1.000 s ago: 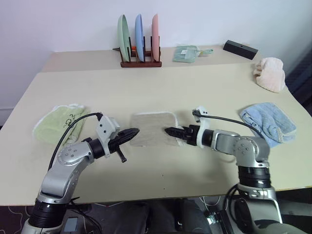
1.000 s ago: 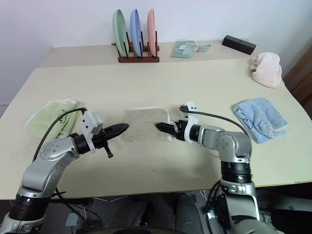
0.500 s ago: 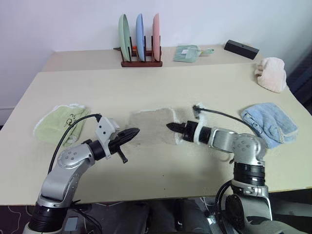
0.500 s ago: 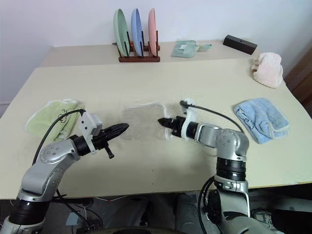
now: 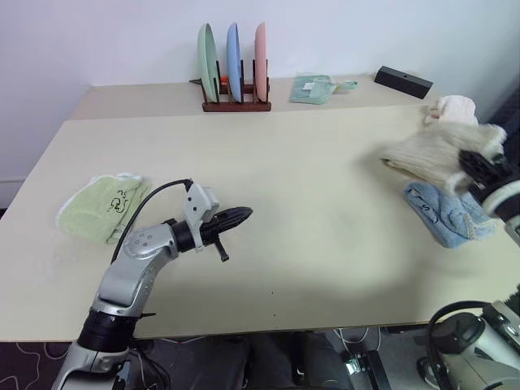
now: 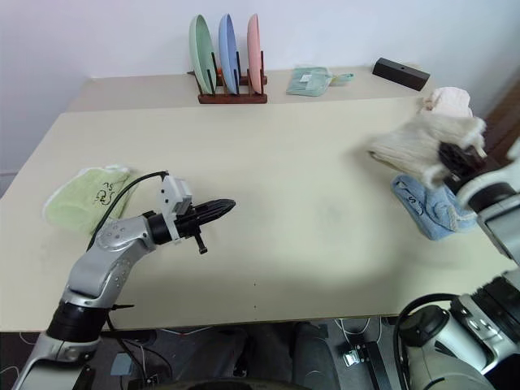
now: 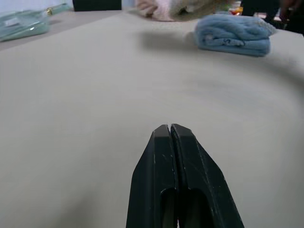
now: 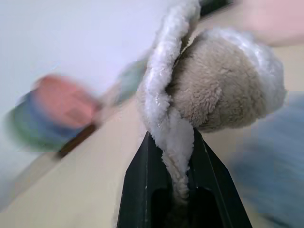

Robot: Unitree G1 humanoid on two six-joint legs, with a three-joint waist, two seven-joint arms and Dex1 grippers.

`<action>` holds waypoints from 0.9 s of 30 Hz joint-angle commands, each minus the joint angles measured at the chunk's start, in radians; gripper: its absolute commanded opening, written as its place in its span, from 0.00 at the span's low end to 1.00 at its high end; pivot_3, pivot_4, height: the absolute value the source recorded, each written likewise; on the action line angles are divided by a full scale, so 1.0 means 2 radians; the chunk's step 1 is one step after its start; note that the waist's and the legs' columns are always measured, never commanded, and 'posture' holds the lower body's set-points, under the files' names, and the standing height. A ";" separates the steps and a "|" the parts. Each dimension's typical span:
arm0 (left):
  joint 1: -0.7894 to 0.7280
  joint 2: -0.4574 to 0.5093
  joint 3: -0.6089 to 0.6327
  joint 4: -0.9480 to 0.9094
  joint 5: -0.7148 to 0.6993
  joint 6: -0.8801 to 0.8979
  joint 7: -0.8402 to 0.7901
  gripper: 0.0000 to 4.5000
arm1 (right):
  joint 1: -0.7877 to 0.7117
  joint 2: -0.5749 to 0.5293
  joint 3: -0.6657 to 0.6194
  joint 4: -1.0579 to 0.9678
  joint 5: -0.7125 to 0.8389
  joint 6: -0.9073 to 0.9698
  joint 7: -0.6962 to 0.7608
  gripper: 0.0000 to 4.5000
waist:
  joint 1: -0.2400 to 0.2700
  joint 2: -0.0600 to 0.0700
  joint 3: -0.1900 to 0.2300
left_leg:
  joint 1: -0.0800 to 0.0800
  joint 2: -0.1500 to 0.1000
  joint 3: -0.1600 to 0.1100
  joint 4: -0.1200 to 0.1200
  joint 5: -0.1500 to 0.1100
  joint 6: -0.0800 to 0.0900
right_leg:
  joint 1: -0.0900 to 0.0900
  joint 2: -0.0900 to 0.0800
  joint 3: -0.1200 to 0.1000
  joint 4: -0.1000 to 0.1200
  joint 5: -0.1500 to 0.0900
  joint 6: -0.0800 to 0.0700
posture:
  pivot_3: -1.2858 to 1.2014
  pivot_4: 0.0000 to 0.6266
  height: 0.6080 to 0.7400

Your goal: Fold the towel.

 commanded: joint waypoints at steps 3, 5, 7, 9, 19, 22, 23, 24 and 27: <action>-0.017 -0.009 -0.007 0.016 0.008 -0.024 -0.012 0.00 | 0.035 0.023 -0.036 0.004 0.029 0.011 -0.065 0.03 | -0.002 0.000 0.000 | 0.000 0.000 0.000 0.000 0.000 0.000 | 0.000 0.000 0.000 0.000 0.000 0.000 | 0.52 0.24 1.00; -0.016 -0.011 -0.008 0.017 0.009 -0.026 -0.013 0.00 | 0.045 0.026 -0.028 0.001 0.017 -0.005 -0.077 0.03 | -0.002 0.001 0.000 | 0.000 0.000 0.000 0.000 0.000 0.000 | 0.000 0.000 0.000 0.000 0.000 0.000 | 0.52 0.24 1.00; -0.012 -0.011 -0.007 0.016 0.009 -0.027 -0.015 0.00 | 0.052 0.024 -0.023 0.002 0.005 -0.018 -0.090 0.03 | -0.001 0.002 -0.001 | 0.000 0.000 0.000 0.000 0.000 0.000 | 0.000 0.000 0.000 0.000 0.000 0.000 | 0.52 0.24 1.00; -0.009 -0.010 -0.007 0.014 0.010 -0.026 -0.016 0.00 | 0.058 0.017 -0.015 0.005 0.000 -0.025 -0.093 0.03 | -0.001 0.002 -0.001 | 0.000 0.000 0.000 0.000 0.000 0.000 | 0.000 0.000 0.000 0.000 0.000 0.000 | 0.52 0.24 1.00; -0.011 -0.016 -0.017 0.022 0.013 -0.027 -0.023 0.00 | 0.096 -0.030 0.025 -0.021 -0.027 -0.116 -0.050 0.58 | 0.000 0.002 -0.001 | 0.000 0.000 0.000 0.000 0.000 0.000 | 0.000 0.000 0.000 0.000 0.000 0.000 | 0.52 0.24 1.00; -0.013 -0.017 -0.017 0.026 0.013 -0.027 -0.025 0.00 | 0.120 -0.060 0.049 -0.037 -0.061 -0.167 -0.014 0.68 | 0.000 0.002 -0.001 | 0.000 0.000 0.000 0.000 0.000 0.000 | 0.000 0.000 0.000 0.000 0.000 0.000 | 0.52 0.24 1.00; -0.014 -0.019 -0.018 0.026 0.013 -0.027 -0.024 0.00 | 0.126 -0.070 0.055 -0.038 -0.074 -0.184 -0.004 0.68 | 0.000 0.002 -0.001 | 0.000 0.000 0.000 0.000 0.000 0.000 | 0.000 0.000 0.000 0.000 0.000 0.000 | 0.52 0.24 1.00; -0.014 -0.019 -0.018 0.027 0.013 -0.028 -0.024 0.00 | 0.125 -0.077 0.059 -0.039 -0.084 -0.201 -0.002 0.68 | 0.000 0.002 -0.001 | 0.000 0.000 0.000 0.000 0.000 0.000 | 0.000 0.000 0.000 0.000 0.000 0.000 | 0.52 0.24 1.00; -0.016 -0.022 -0.012 0.033 0.020 -0.035 -0.012 0.00 | 0.121 -0.105 0.084 -0.044 -0.119 -0.248 0.020 0.68 | -0.001 0.002 -0.001 | 0.000 0.000 0.000 0.000 0.000 0.000 | 0.000 0.000 0.000 0.000 0.000 0.000 | 0.52 0.24 1.00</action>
